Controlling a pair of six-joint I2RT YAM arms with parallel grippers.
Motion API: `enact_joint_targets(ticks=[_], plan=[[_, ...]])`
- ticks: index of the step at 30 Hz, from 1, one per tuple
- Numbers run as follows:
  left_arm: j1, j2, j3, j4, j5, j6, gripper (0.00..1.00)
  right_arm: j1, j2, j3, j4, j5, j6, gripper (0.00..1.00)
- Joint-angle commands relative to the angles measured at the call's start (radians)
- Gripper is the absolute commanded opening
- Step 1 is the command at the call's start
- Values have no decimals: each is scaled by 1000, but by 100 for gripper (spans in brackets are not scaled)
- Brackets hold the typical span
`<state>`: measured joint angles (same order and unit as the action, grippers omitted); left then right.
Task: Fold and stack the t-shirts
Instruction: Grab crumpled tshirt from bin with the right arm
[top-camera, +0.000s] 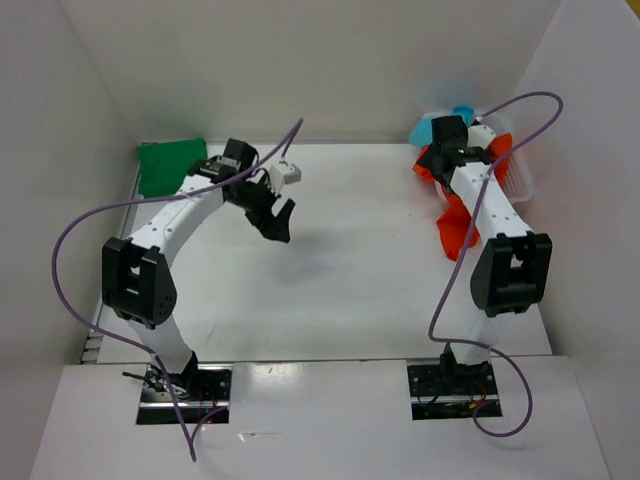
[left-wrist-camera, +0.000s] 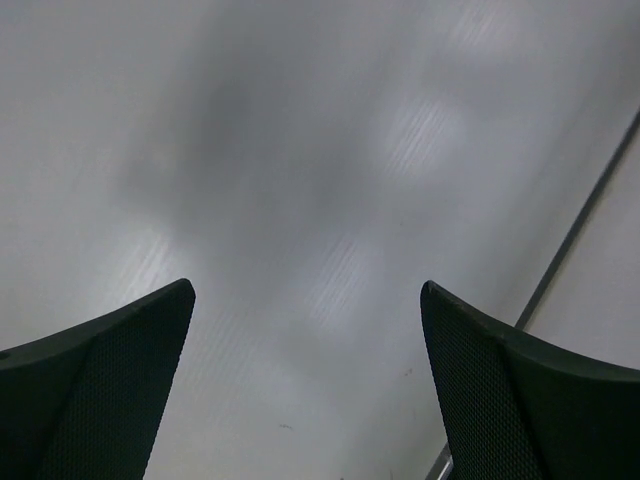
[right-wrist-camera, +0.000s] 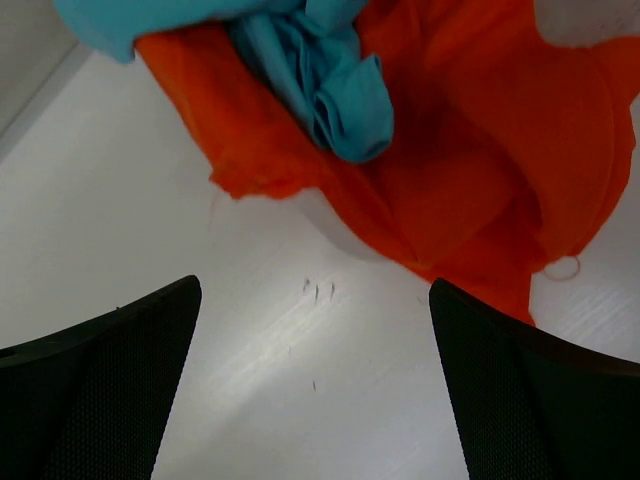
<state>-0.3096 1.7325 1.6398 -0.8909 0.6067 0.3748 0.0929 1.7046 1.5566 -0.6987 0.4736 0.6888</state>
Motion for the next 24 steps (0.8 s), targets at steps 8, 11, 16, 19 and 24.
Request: enact_joint_targets(ticks=[8, 11, 16, 19, 24], plan=[[-43, -117, -241, 170, -222, -24, 100, 19, 142, 146, 87, 407, 109, 100], [-43, -117, -253, 179, -222, -14, 100, 47, 49, 31, 88, 511, 109, 100], [-43, -87, -242, 179, -185, -14, 100, 36, -65, -98, 96, 588, 127, 100], [-52, -87, -242, 179, -174, -14, 100, 36, -75, -137, 47, 608, 136, 100], [-52, -87, -262, 179, -165, -14, 100, 16, -108, -187, 208, 556, 33, 100]])
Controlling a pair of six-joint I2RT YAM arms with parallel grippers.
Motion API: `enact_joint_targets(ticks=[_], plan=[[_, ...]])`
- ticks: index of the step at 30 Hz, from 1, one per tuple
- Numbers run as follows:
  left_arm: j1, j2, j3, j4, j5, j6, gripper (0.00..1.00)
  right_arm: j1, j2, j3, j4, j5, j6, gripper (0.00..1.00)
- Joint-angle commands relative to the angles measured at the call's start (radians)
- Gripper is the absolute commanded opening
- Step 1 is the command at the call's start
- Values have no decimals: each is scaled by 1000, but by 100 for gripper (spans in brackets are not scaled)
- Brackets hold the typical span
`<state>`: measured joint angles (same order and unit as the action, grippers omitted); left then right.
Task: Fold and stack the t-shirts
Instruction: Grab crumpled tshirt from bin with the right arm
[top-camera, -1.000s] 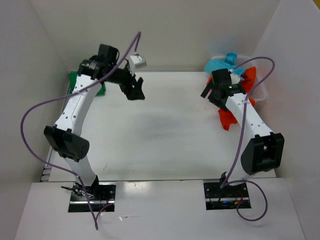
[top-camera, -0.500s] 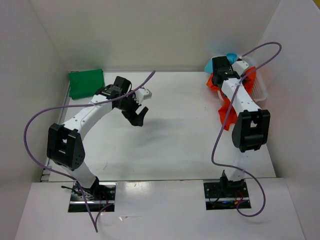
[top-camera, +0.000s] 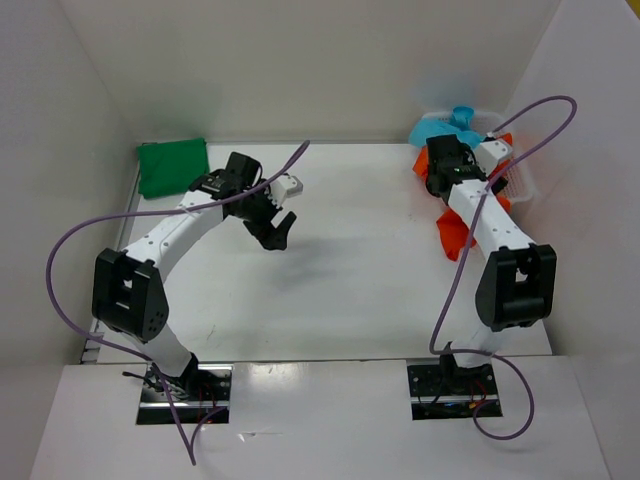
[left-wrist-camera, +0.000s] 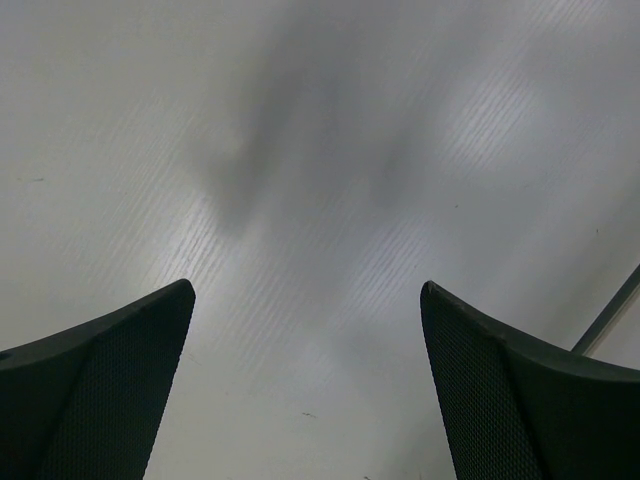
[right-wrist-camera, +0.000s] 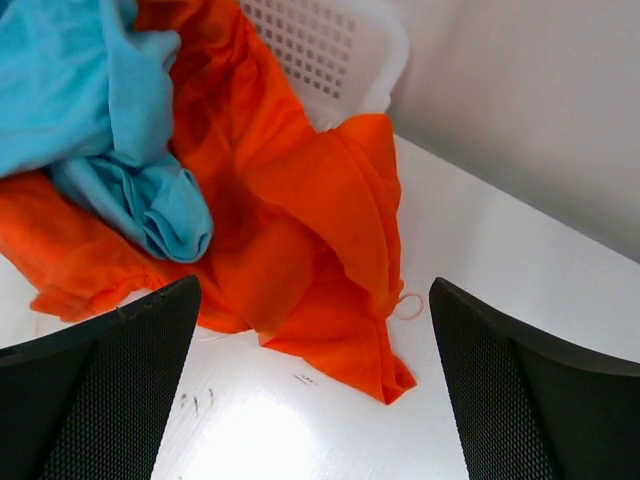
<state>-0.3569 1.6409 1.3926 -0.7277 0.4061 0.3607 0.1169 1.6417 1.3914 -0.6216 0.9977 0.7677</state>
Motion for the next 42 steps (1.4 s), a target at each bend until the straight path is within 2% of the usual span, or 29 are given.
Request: enact_joint_targets(ticks=[1, 4, 6, 10, 12, 20, 24, 28, 34, 42], plan=[[-5, 5, -15, 16, 36, 0, 100, -8, -45, -6, 161, -11, -88, 100], [-5, 5, -24, 16, 45, 0, 100, -19, 51, 118, 181, -36, -73, 100], [-5, 5, -24, 16, 45, 0, 100, -19, 175, 251, 137, -36, -64, 100], [-5, 5, -46, 16, 33, 0, 100, -28, 348, 426, 24, 69, -55, 100], [-5, 5, -46, 16, 33, 0, 100, -55, 421, 509, -6, 52, -54, 100], [-5, 34, -46, 16, 23, 9, 100, -138, 552, 667, -58, -33, -67, 100], [-5, 53, -46, 7, 23, 9, 100, -161, 615, 731, -58, -93, -122, 100], [-5, 63, -46, 7, 23, 18, 100, -172, 697, 871, -35, -171, -196, 100], [-5, 74, -37, -3, 3, 27, 100, -181, 780, 1020, -174, -275, -173, 100], [-5, 74, -37, -3, 3, 27, 100, -191, 848, 1086, -273, -266, -130, 98]])
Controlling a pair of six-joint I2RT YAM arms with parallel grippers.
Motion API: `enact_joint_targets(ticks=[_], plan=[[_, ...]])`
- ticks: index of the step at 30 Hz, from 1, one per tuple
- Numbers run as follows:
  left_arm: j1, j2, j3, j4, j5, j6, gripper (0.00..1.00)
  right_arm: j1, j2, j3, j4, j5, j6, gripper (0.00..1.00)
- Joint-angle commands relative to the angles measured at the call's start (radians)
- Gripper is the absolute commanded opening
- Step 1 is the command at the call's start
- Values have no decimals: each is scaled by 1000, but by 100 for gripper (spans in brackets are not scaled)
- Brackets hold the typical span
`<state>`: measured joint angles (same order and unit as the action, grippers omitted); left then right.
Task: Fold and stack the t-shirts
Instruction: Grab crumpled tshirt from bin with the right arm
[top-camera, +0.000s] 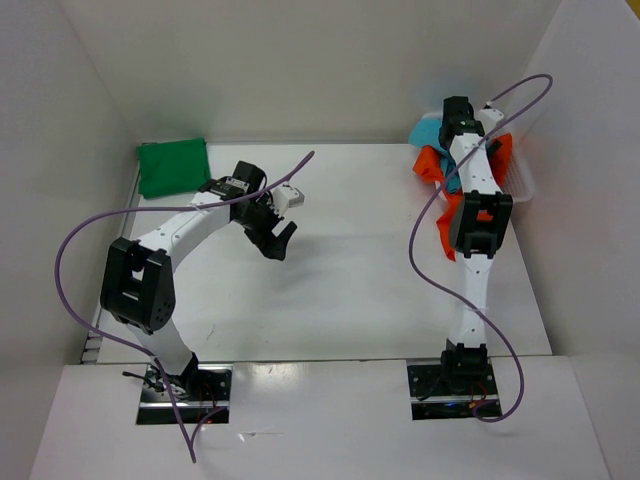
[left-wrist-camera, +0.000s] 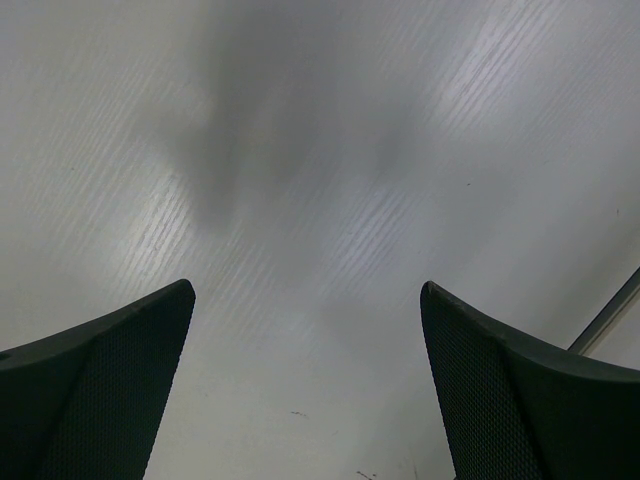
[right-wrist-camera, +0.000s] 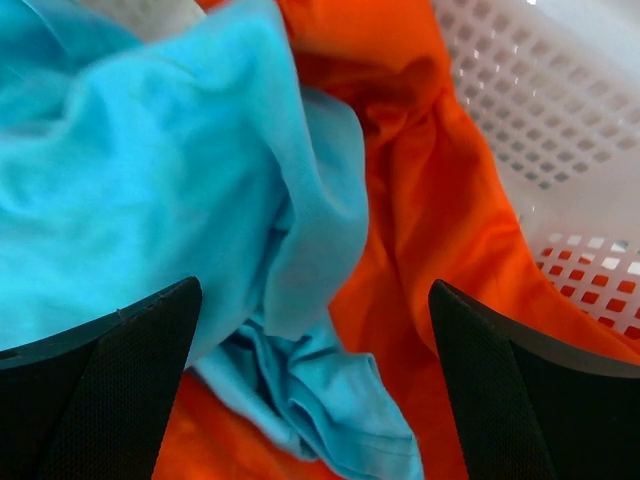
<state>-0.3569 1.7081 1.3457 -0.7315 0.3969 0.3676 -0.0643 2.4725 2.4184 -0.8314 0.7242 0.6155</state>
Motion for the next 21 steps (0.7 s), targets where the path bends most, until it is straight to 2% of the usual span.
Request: enact_joint_targets(ticks=[1, 3, 6, 7, 9, 10, 11, 18, 21], plan=[[-5, 7, 10, -8, 13, 21, 100, -9, 17, 59, -63, 7, 23, 98], [-5, 7, 10, -8, 13, 21, 100, -9, 17, 59, -63, 7, 23, 97], [-5, 7, 10, -8, 13, 30, 100, -9, 17, 59, -63, -12, 23, 83], [-5, 7, 10, -8, 13, 30, 100, -18, 17, 68, -63, -22, 12, 63], [-5, 7, 10, -8, 13, 30, 100, -19, 17, 68, -63, -22, 12, 38], [-5, 7, 10, -8, 13, 30, 100, -19, 17, 68, -63, -22, 12, 14], [-5, 7, 10, -8, 13, 30, 100, -19, 17, 77, -63, -22, 12, 0], [-5, -2, 19, -8, 13, 30, 100, 12, -75, 87, -54, -22, 12, 0], [-5, -11, 20, -8, 13, 30, 100, 53, -93, 149, -55, -22, 23, 0]])
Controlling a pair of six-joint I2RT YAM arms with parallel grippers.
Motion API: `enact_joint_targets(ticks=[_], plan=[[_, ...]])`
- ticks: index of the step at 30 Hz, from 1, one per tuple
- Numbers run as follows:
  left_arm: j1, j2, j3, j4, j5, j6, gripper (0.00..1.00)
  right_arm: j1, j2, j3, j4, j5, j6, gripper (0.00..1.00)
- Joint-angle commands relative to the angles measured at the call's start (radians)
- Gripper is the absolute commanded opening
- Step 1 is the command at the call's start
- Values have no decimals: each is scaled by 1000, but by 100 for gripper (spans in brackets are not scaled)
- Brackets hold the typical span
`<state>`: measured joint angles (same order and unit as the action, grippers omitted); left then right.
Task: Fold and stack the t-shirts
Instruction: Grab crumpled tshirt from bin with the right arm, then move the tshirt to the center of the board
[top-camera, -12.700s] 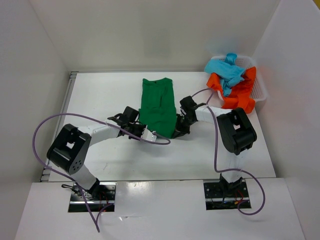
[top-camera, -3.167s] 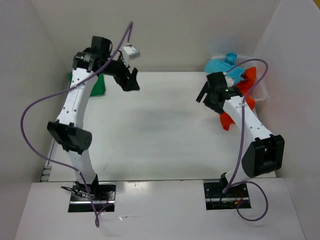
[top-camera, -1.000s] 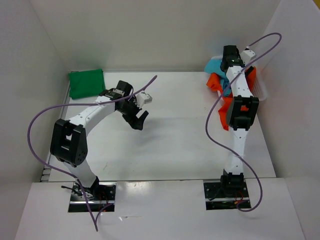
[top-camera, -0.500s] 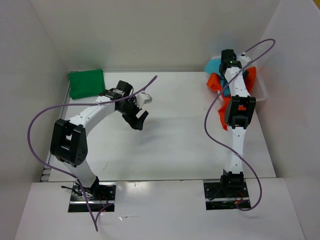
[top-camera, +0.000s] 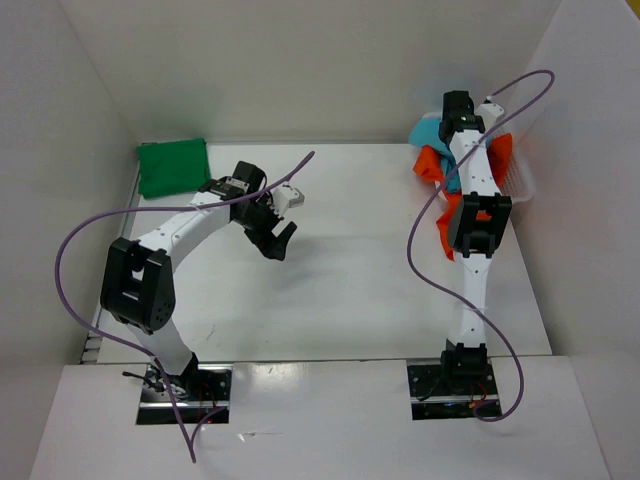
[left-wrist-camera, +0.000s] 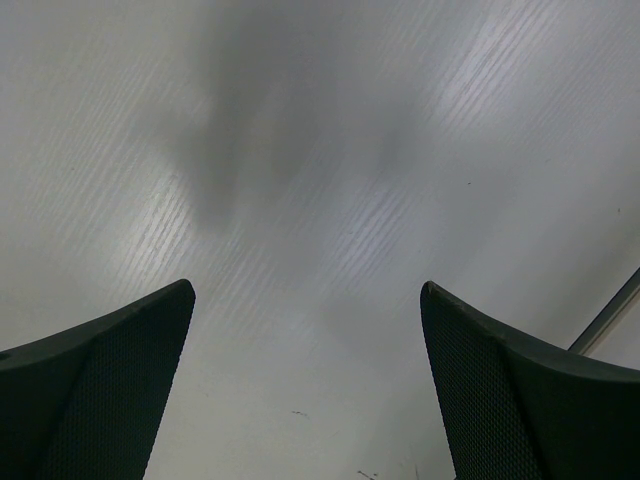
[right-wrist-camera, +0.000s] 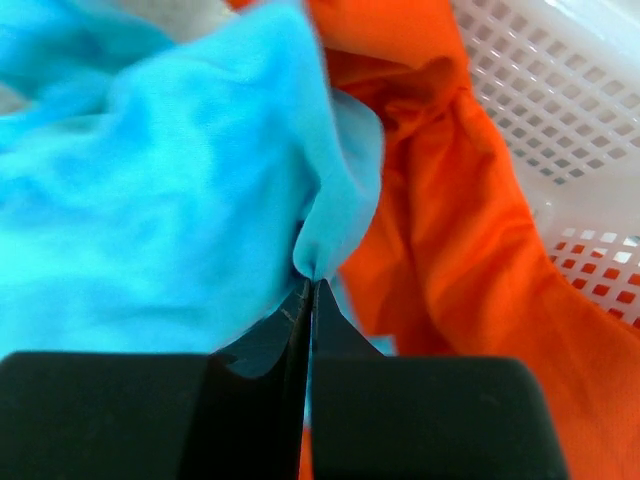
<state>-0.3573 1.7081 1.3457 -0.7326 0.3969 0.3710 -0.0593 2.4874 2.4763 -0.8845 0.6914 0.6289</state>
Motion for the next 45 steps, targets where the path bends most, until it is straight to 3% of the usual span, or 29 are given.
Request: enact_joint_targets(ticks=[1, 11, 18, 25, 28, 31, 32, 33, 34, 37, 40, 43, 45], plan=[[-5, -11, 20, -7, 13, 26, 100, 61, -108, 145, -25, 26, 9, 0], [-5, -104, 10, -16, -35, 36, 100, 205, -220, 372, -126, 117, 107, 0], [95, -154, 32, -7, 23, 8, 100, 377, -430, 444, -76, 129, -26, 0], [312, -197, 59, -7, 144, -52, 100, 611, -715, 279, 113, -182, -287, 0], [426, -215, 70, 2, 200, -63, 100, 700, -765, 231, 125, -214, -299, 0], [491, -242, 79, 2, 200, -72, 100, 701, -779, 113, 93, -202, -269, 0], [491, -255, 79, 2, 186, -72, 100, 701, -779, 84, 78, -190, -259, 9], [503, -271, 79, 2, 186, -72, 100, 701, -779, 46, 68, -190, -259, 26], [503, -287, 79, 2, 175, -72, 100, 701, -779, -43, 59, -181, -270, 57], [503, -326, 64, 2, 157, -72, 100, 701, -759, -228, 49, -196, -272, 89], [503, -361, 38, -7, 110, -63, 100, 691, -775, -425, 100, -254, -245, 100], [503, -387, 18, -31, 85, -41, 100, 691, -863, -650, 195, -378, -218, 100], [503, -398, 18, -47, 74, -28, 100, 691, -918, -828, 248, -548, -230, 100]])
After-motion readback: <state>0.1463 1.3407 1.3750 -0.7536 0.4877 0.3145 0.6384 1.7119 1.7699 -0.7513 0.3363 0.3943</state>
